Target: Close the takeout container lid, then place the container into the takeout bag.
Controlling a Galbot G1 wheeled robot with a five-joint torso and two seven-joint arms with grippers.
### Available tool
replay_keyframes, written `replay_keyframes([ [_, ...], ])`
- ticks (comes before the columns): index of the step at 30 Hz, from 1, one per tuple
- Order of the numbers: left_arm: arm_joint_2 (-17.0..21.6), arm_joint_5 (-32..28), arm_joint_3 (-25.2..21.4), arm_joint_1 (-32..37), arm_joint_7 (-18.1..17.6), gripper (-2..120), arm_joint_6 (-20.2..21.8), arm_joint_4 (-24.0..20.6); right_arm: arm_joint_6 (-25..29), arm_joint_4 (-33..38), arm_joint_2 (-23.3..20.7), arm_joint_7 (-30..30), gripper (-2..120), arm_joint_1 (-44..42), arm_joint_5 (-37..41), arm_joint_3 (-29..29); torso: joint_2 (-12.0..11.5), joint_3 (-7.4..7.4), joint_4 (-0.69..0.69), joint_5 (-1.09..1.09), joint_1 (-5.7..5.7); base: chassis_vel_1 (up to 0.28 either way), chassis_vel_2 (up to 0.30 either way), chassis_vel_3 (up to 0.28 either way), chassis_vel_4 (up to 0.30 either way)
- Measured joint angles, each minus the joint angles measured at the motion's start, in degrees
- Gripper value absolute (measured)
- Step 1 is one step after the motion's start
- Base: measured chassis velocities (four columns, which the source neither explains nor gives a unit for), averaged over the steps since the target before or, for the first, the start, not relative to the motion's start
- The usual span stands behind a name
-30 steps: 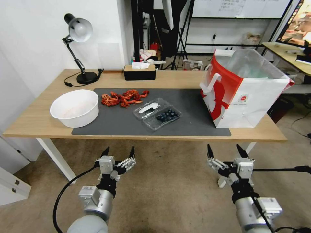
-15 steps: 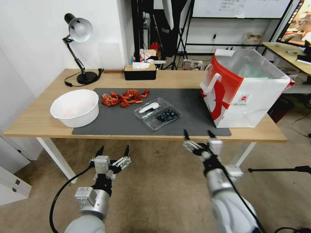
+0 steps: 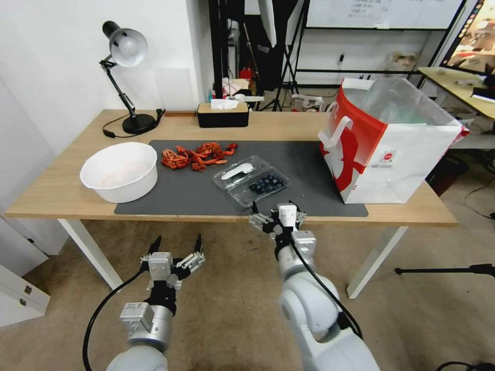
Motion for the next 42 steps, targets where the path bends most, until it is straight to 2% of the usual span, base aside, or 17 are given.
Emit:
replay_keyframes([
  [6, -0.1, 0.2, -0.1, 0.1, 0.0, 100, -0.5, 0.6, -4.6, -2.2, 1.7, 5.8, 100, 4.1, 1.8, -2.1, 0.0, 0.0, 0.0, 0.0, 0.0, 0.0, 0.0, 0.0, 0.0],
  [15, 0.0, 0.1, -0.5, 0.0, 0.0, 100, -1.0, 1.0, -9.1, -4.8, 2.2, 8.6, 100, 7.7, 4.0, -3.2, 0.0, 0.0, 0.0, 0.0, 0.0, 0.0, 0.0, 0.0, 0.0],
  [21, 0.1, 0.0, -0.5, -0.2, 0.0, 100, -1.1, 1.5, -12.0, -5.9, 1.3, 11.3, 100, 10.3, 9.8, -3.4, 0.0, 0.0, 0.0, 0.01, 0.0, 0.0, 0.0, 0.0, 0.0],
  [29, 0.1, 0.1, -0.4, -0.4, 0.1, 100, -1.2, 2.1, -13.2, -6.3, 0.0, 13.2, 100, 11.6, 15.0, -3.4, 0.0, 0.0, 0.0, 0.01, 0.0, 0.0, 0.0, 0.0, 0.0],
  [42, 0.0, 0.5, -0.5, -0.4, 0.0, 100, -1.5, 2.3, -13.2, -7.1, -0.3, 15.2, 100, 12.4, 18.5, -3.4, 0.0, 0.0, 0.0, 0.01, 0.0, 0.0, 0.0, 0.0, 0.0],
])
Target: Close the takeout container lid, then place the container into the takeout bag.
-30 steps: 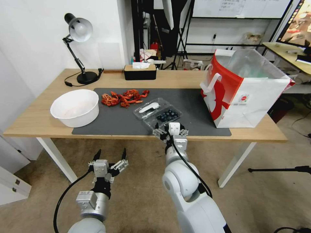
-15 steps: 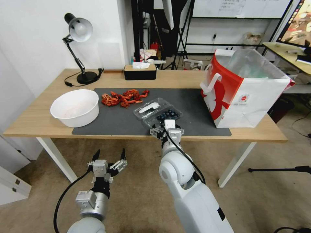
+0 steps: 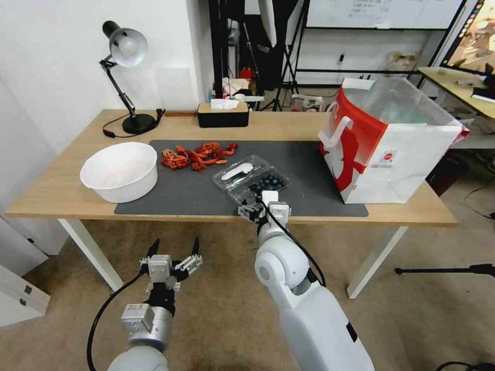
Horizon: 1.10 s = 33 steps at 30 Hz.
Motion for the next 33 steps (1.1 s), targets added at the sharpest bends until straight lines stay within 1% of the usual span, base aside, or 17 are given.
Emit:
replay_keyframes([
  [14, -0.3, 0.6, 0.3, -0.1, -0.1, 100, -1.0, 0.5, 0.1, 1.2, -1.2, 1.0, 100, -1.1, 2.2, 1.6, 0.0, 0.0, 0.0, 0.0, 0.0, 0.0, 0.0, 0.0, 0.0],
  [33, -0.5, 1.0, 0.8, -0.4, -0.4, 100, -2.4, 1.8, 0.1, 3.1, -5.1, 2.4, 100, -2.1, 4.8, 5.0, 0.0, 0.0, 0.0, 0.01, 0.0, 0.0, 0.0, 0.0, 0.0],
])
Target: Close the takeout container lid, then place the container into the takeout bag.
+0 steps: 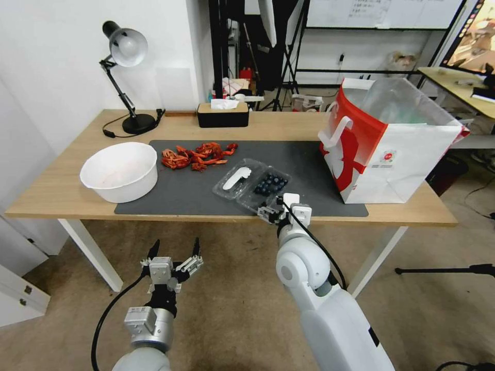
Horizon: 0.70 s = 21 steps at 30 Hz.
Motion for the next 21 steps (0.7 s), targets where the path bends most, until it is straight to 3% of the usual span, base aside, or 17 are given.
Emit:
replay_keyframes([
  [21, -0.2, 0.2, 0.5, 0.1, -0.2, 100, -1.3, 1.0, 0.0, -0.1, -5.5, -0.9, 100, 0.9, 2.0, 4.9, 0.0, 0.0, 0.0, 0.0, 0.0, 0.0, 0.0, 0.0, 0.0],
])
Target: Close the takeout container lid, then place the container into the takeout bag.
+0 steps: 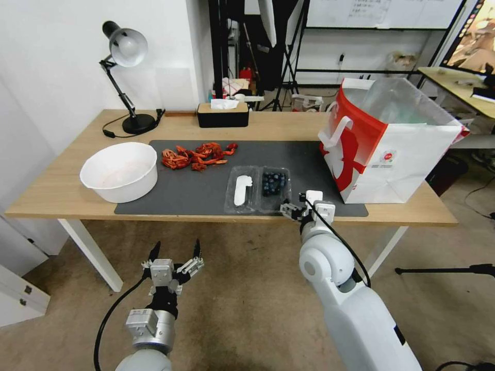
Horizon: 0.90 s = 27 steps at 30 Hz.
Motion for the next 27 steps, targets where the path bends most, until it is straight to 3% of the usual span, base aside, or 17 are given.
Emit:
replay_keyframes([
  [9, -0.1, 0.0, 0.0, 0.0, -0.1, 100, -0.2, 0.1, 0.0, -0.5, -0.2, -1.8, 100, 0.1, 0.0, 0.7, 0.0, 0.0, 0.0, 0.0, 0.0, 0.0, 0.0, 0.0, 0.0],
  [16, -0.1, -0.1, 0.0, 0.1, 0.0, 100, -0.3, 0.1, 2.8, 1.3, -0.5, -7.9, 100, -0.8, -3.4, 1.4, 0.0, 0.0, 0.01, 0.0, 0.0, 0.0, 0.0, 0.0, 0.0],
  [20, -0.1, -0.2, 0.0, 0.2, 0.2, 100, -0.5, -0.3, 10.2, 4.1, -2.6, -16.0, 100, -3.4, -8.3, 2.7, 0.0, 0.0, 0.0, 0.0, 0.0, 0.0, 0.0, 0.0, 0.0],
  [22, -0.1, -0.2, 0.0, 0.2, 0.2, 100, -0.5, -0.3, 10.2, 4.1, -2.6, -16.0, 100, -3.4, -8.3, 2.7, 0.0, 0.0, 0.0, 0.0, 0.0, 0.0, 0.0, 0.0, 0.0],
  [23, -0.1, -0.4, 0.0, 0.3, 0.3, 100, -0.7, -0.6, 16.4, 5.2, -4.0, -23.2, 100, -5.9, -10.4, 4.3, 0.0, 0.0, 0.0, 0.0, 0.0, 0.0, 0.0, 0.0, 0.0],
  [25, -0.1, -0.5, 0.0, 0.4, 0.4, 100, -0.8, -0.7, 18.3, 5.5, -4.5, -25.3, 100, -6.8, -10.7, 4.9, 0.0, 0.0, 0.0, 0.0, 0.0, 0.0, 0.0, 0.0, 0.0],
  [27, 0.0, -0.7, 0.0, 0.7, 0.6, 100, -1.0, -1.0, 26.3, 7.1, -6.0, -33.4, 100, -11.0, -11.7, 7.8, 0.0, 0.0, 0.0, 0.0, 0.0, 0.0, 0.0, 0.0, 0.0],
])
